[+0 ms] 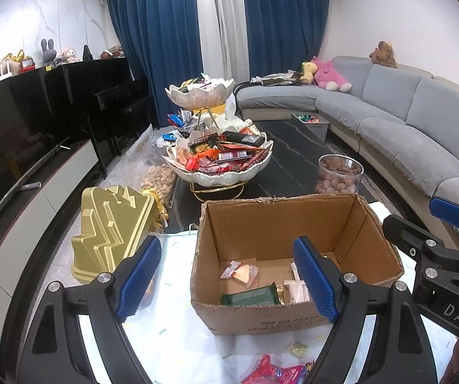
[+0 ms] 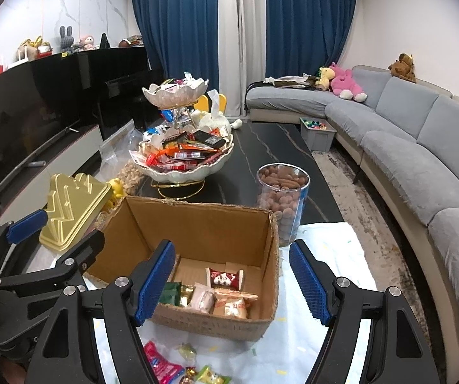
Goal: Organize snacks
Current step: 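Withdraw both tools from the box back toward the remaining snacks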
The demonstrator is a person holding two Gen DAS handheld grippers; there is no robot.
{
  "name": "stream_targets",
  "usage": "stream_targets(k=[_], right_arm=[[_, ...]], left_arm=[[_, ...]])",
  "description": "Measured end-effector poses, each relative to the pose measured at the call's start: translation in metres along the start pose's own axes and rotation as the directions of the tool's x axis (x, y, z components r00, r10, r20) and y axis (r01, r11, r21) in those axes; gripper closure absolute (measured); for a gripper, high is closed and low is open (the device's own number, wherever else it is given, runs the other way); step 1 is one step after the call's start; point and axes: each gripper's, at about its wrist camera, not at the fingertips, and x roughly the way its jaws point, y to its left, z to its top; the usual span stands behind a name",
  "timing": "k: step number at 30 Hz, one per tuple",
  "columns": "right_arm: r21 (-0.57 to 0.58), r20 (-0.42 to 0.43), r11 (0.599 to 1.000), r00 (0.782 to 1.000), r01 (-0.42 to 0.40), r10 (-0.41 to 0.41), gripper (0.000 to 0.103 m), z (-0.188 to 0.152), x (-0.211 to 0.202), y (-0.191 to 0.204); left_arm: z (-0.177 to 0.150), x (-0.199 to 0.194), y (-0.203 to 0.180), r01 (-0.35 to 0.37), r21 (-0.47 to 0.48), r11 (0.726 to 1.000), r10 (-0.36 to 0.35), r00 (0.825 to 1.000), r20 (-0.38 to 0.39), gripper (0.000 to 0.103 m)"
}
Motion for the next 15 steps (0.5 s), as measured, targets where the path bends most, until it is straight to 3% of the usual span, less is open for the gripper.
stream_targets(k=[15], right_arm=[[-0.016,0.03,1.0,1.0,0.001,0.0,0.028,-0.008,-0.034,0.004]], left_arm=[[-0.007,-0.034,-0.001,-0.009,0.016,1.0,0.009,1.0,0.027,0.018]])
